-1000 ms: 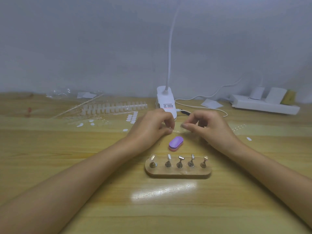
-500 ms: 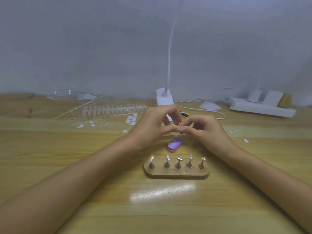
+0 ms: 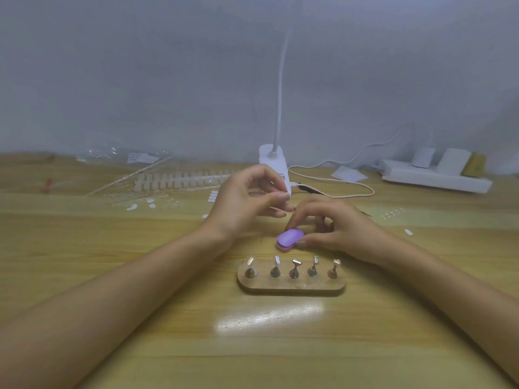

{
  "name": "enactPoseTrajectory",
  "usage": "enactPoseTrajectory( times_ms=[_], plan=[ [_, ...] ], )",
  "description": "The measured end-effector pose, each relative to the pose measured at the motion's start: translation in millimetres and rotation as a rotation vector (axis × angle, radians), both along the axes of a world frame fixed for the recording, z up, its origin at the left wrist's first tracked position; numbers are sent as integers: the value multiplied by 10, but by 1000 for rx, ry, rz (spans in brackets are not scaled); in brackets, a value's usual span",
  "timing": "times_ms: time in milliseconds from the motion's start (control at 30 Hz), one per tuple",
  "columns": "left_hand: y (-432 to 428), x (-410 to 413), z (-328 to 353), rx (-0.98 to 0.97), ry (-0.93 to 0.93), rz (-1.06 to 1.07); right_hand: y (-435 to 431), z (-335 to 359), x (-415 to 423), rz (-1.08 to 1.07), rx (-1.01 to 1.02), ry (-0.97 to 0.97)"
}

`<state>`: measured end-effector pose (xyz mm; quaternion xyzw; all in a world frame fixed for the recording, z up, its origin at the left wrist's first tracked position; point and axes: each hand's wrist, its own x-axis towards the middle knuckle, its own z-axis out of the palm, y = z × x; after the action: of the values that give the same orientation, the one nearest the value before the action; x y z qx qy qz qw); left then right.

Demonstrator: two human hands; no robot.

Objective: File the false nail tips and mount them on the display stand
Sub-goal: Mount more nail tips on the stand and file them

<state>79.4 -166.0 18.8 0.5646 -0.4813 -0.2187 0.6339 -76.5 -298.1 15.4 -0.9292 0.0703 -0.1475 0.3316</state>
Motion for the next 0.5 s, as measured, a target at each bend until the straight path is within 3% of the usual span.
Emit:
enactPoseTrajectory(
  times_ms=[133,267,500],
  plan=[
    [122,43,-41,97,-9,-12,15,24,4,-47,142,-49],
    [225,30,-83,75,-4,-44,97,12,34,-54,327,-45],
    [263,73,-71,73,-386,20,163,-38,28,-13,716,-110]
  ],
)
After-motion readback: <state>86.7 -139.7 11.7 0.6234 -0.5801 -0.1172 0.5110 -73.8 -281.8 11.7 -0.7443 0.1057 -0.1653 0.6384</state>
